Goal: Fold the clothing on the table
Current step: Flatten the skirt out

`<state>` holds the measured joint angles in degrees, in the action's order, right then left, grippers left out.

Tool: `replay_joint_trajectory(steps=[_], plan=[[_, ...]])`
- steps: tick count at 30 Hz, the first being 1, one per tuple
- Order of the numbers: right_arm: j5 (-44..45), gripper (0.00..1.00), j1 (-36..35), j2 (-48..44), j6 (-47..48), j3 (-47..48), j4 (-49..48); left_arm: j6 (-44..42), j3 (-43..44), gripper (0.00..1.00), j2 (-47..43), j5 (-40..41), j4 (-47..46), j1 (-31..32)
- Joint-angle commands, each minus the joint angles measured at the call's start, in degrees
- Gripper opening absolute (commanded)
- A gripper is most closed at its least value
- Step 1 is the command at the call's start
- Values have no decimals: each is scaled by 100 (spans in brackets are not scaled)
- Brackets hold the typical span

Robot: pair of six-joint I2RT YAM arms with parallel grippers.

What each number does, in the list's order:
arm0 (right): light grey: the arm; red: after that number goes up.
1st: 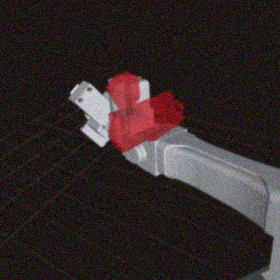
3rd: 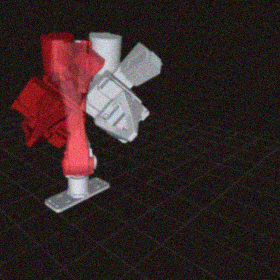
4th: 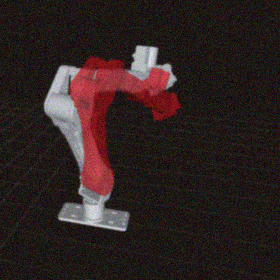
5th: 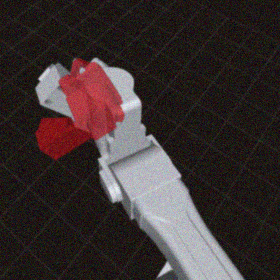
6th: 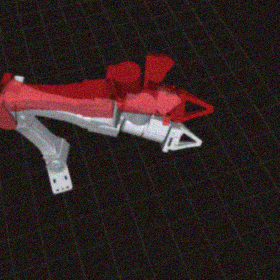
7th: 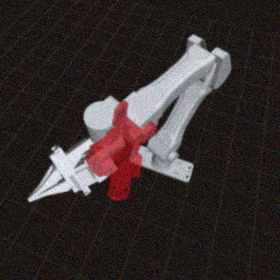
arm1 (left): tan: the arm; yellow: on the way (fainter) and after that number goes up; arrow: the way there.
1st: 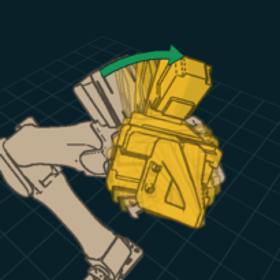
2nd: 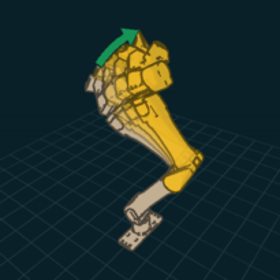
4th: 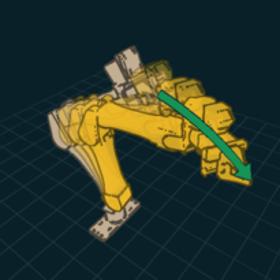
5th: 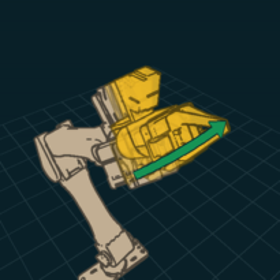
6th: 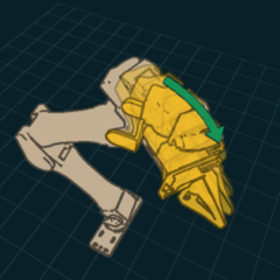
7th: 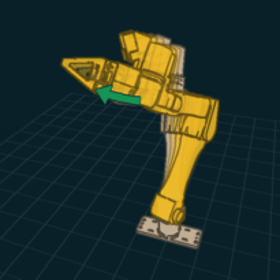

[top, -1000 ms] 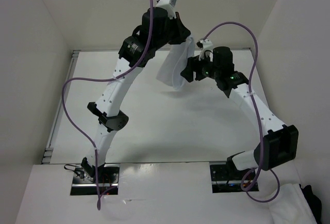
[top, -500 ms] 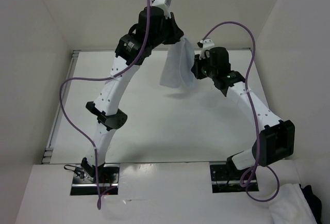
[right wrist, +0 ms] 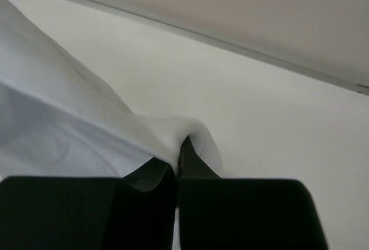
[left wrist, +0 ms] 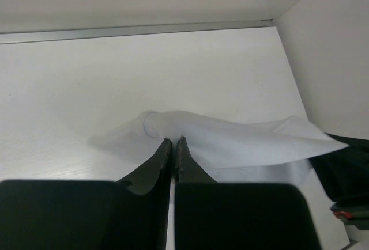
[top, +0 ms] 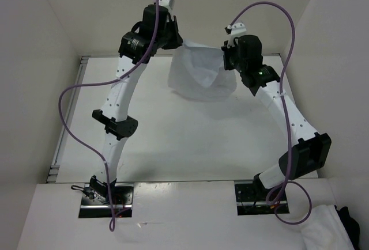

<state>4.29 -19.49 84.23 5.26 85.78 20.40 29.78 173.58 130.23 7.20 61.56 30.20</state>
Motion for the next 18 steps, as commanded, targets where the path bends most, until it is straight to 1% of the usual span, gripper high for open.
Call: replay_joint_trajectory(steps=[1, 4, 7, 9, 10, 12, 15, 16, 17, 18], plan=[[352, 0, -20, 461, 291, 580, -45, -236, 123, 0, 422, -350, -249, -241], [571, 0, -20, 752, 344, 992, -116, -174, 588, 0, 791, -535, -460, -365], [643, 0, 94, 963, 493, 1563, -247, -191, 590, 0, 723, -597, -873, -418], [643, 0, 94, 1017, 616, 1775, -309, -244, 590, 0, 670, -597, -1031, -418], [704, 0, 94, 1017, 678, 1854, -309, -245, 590, 0, 670, -597, -1084, -418], [547, 0, 147, 939, 678, 1855, -309, -297, 590, 0, 670, -597, -954, -418], [-59, 0, 147, 587, 819, 1382, -309, -368, 590, 0, 670, -98, -497, -181], [-208, 1, 147, 464, 819, 989, -309, -368, 590, 0, 670, 243, -374, -59], [-401, 2, 95, 228, 950, 776, -309, -368, 590, 0, 670, 394, -112, -5], [-455, 6, 94, 113, 1012, 365, -309, -246, 590, 0, 670, 570, 30, 65]])
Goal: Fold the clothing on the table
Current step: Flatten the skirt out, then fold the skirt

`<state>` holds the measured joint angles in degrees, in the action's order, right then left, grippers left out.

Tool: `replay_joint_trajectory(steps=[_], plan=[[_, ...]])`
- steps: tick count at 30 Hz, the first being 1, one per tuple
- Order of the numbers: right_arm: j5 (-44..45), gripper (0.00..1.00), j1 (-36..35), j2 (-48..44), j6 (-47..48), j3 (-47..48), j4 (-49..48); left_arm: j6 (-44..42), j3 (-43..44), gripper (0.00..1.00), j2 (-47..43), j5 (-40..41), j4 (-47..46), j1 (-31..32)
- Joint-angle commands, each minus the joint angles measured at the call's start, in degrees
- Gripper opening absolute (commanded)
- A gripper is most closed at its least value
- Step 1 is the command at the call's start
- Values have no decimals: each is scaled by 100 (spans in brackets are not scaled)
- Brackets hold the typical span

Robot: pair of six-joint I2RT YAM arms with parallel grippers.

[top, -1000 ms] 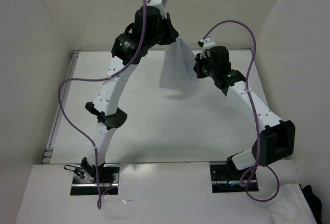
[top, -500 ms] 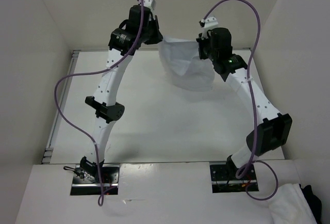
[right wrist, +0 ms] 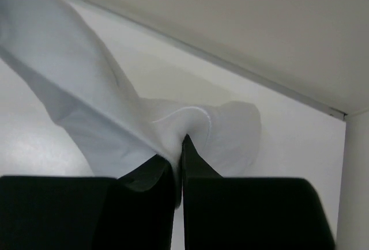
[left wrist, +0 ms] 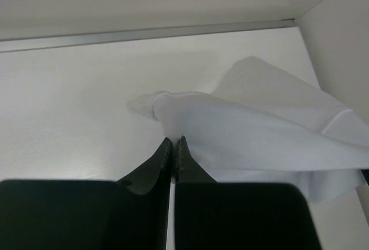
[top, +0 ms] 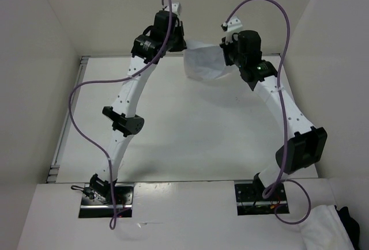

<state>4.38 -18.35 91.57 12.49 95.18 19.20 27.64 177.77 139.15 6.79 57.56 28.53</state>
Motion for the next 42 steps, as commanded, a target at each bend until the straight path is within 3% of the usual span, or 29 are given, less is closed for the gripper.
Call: replay_joint_trajectory(steps=[1, 5, 7, 8, 9, 10, 11, 12, 13, 15, 20, 22, 24, 28, 34, 38, 42], plan=[[-465, 9, -107, -736, 350, -797, -128, 30, 170, 0, -222, 805, 588, 301], [-903, 27, -178, -1472, 693, -1851, 443, 435, 57, 9, -108, 1614, 1697, 714], [-957, 74, -231, -1816, 764, -2502, 795, 943, -1273, 21, -623, 1789, 1619, 934], [-965, 85, -231, -2253, 764, -2878, 857, 1076, -2524, 25, -1174, 1887, 1479, 1109], [-870, 95, -231, -2527, 685, -3047, 857, 1164, -3207, 49, -1502, 1888, 1260, 1180], [-799, 99, -231, -2817, 597, -3171, 788, 1330, -3919, 94, -2340, 1888, 570, 1242], [-738, 99, -231, -3098, 527, -3268, 787, 1271, -4683, 100, -2836, 1644, 59, 1294], [-981, 99, 48, -3362, 457, -3155, 961, 1209, -6152, 100, -3328, 1407, -486, 1295], [-1227, 99, 233, -3365, 369, -3041, 1285, 1209, -6785, 100, -4255, 1230, -1466, 1217], [-1553, 99, 463, -3478, 307, -2952, 1385, 1209, -7779, 100, -4843, 816, -2027, 1006], [-2151, 99, 604, -3348, 8, -3232, 1612, 506, -7880, 100, -4854, 894, -1205, 1005], [-2292, 99, 604, -3067, -413, -3347, 1613, 348, -8561, 100, -4967, 1026, -1151, 1005], [-2449, 99, 604, -2830, -720, -3409, 1683, 190, -9196, 100, -5221, 1018, -1649, 953], [-2984, 99, 779, -2215, -879, -3111, 2043, -82, -10392, 100, -5600, 141, -2713, 725], [-3997, 99, 1465, -2195, -1300, -3592, 1913, -452, -10887, 100, -5347, -1475, -3216, 102], [-3831, 99, 1518, -2452, -1627, -3813, 1534, -566, -10886, 100, -5048, -2601, -3294, -278], [-2894, 99, 1518, -1925, -1881, -3761, 1402, -637, -10835, 100, -4513, -2954, -3374, -576]])
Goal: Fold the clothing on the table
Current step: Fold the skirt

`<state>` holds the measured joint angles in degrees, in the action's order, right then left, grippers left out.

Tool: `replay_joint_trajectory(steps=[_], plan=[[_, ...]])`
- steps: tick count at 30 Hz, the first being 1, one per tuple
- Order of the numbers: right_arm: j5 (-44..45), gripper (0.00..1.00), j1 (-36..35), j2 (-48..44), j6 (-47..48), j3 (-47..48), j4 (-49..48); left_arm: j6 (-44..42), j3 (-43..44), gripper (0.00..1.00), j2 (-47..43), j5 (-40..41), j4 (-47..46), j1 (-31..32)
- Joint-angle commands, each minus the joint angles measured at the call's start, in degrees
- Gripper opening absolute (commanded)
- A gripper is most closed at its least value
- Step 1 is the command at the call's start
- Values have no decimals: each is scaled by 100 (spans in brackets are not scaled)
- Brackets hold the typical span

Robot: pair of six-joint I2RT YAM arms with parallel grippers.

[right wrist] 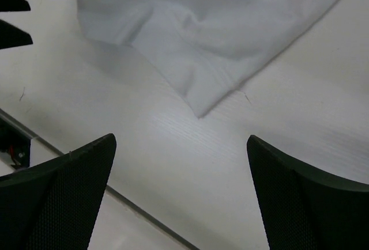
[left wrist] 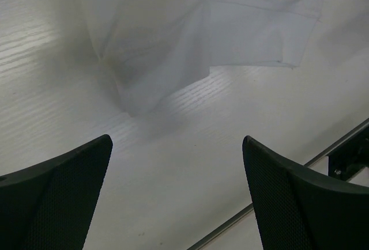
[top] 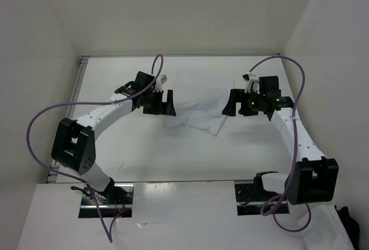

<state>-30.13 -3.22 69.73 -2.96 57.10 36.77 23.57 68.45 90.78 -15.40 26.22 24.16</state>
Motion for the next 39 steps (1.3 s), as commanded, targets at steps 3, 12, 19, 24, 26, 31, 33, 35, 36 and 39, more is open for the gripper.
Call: replay_joint_trajectory(steps=[3, 12, 19, 24, 26, 31, 33, 35, 36, 39], plan=[[640, 98, 6, 260, -459, -153, -522, 24, 99, 100, 449, -1097, -144, -140], [-131, 81, 6, 1479, -1565, -322, -716, 95, 625, 100, 624, -420, 586, -377], [-346, 75, 6, 2194, -2059, -620, -1233, 25, 223, 100, 1292, -736, -185, -430], [-274, 77, 6, 2325, -1936, -850, -1436, -46, -94, 100, 1425, -737, -529, -491], [-274, 77, 6, 2561, -1936, -727, -1489, 15, -209, 100, 1486, -816, -679, -491], [-388, 71, 6, 3037, -1936, -613, -1778, 288, -270, 100, 1723, -868, -1039, -431], [-502, 71, 6, 3143, -1936, -612, -1918, 419, -139, 100, 1793, -868, -1101, -377], [-503, 70, 6, 3231, -1989, -551, -2033, 490, -86, 99, 1855, -868, -1154, -377], [-503, 69, 6, 3309, -2050, -499, -2034, 490, -34, 99, 1942, -921, -1154, -377], [-555, 61, 6, 3371, -2051, -429, -2166, 543, 107, 93, 2066, -921, -1207, -324]])
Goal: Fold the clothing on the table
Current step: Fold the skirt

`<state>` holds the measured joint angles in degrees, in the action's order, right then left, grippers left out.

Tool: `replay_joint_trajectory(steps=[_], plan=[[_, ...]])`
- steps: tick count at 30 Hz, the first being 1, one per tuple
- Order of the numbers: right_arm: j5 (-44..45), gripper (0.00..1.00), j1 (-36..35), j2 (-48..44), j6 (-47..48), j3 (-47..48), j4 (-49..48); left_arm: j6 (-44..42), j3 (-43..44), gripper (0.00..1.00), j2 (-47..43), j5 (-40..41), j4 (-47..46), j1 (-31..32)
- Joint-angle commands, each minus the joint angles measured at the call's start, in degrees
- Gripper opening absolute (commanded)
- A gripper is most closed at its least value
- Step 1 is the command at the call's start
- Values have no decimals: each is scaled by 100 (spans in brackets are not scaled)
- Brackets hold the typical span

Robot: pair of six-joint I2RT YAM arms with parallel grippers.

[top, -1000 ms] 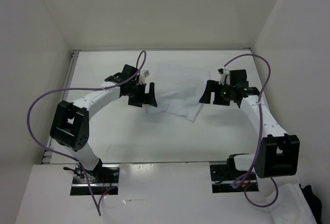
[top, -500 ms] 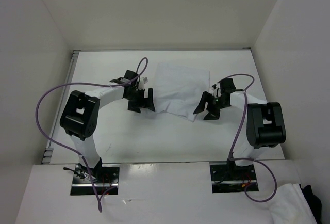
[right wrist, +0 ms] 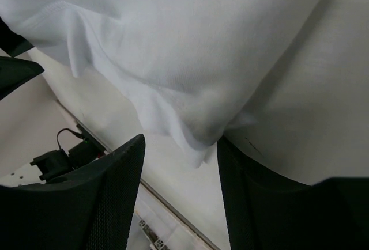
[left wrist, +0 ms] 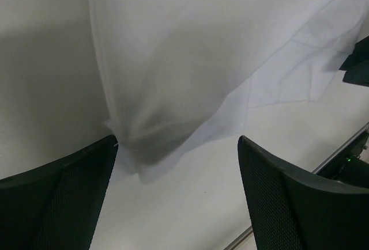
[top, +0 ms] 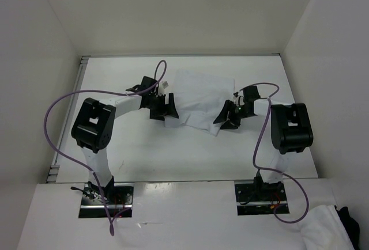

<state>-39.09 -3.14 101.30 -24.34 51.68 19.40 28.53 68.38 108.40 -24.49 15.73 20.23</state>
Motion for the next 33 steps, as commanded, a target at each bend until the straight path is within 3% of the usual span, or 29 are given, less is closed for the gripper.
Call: replay_joint_trajectory(steps=[1, 7, 8, 10, 12, 15, 21, 26, 27, 29, 30, 31, 33], plan=[[341, 58, -3, 215, 87, 114, -428, 47, 114, 91, 305, -73, -158, 69], [174, 20, -55, 215, 376, 447, -534, 100, -131, 76, 305, -135, -263, 183], [235, 11, -55, 215, 447, 518, -394, 100, -132, 71, 305, -135, -263, 183], [349, 2, -55, 215, 728, 729, -218, 39, -132, 59, 357, -135, -263, 183], [507, 0, -55, 128, 1008, 895, 72, 38, -132, 40, 410, -187, -210, 183], [990, 0, -55, -162, 1255, 1011, 433, 38, -79, 21, 358, -188, -158, 183], [1220, 0, 120, -716, 1520, 1011, 793, -199, -185, 21, 129, -135, 35, 183], [1568, 0, 532, -1084, 1766, 1063, 1197, -375, -255, 37, 15, -565, 158, 183], [1789, 4, 620, -1147, 1766, 1063, 1302, -523, -307, 53, 15, -661, 220, 183], [1932, 27, 970, -1287, 1766, 1116, 1399, -656, -360, 64, -38, -873, 307, 183], [1853, 46, 1103, -1349, 1766, 1116, 1400, -726, -360, 70, -143, -873, 360, 235], [1852, 81, 1200, -1402, 1766, 1177, 1452, -726, -360, 85, -231, -873, 431, 236], [1800, 91, 1254, -1480, 1766, 1178, 1453, -726, -360, 88, -589, -724, 431, 236]])
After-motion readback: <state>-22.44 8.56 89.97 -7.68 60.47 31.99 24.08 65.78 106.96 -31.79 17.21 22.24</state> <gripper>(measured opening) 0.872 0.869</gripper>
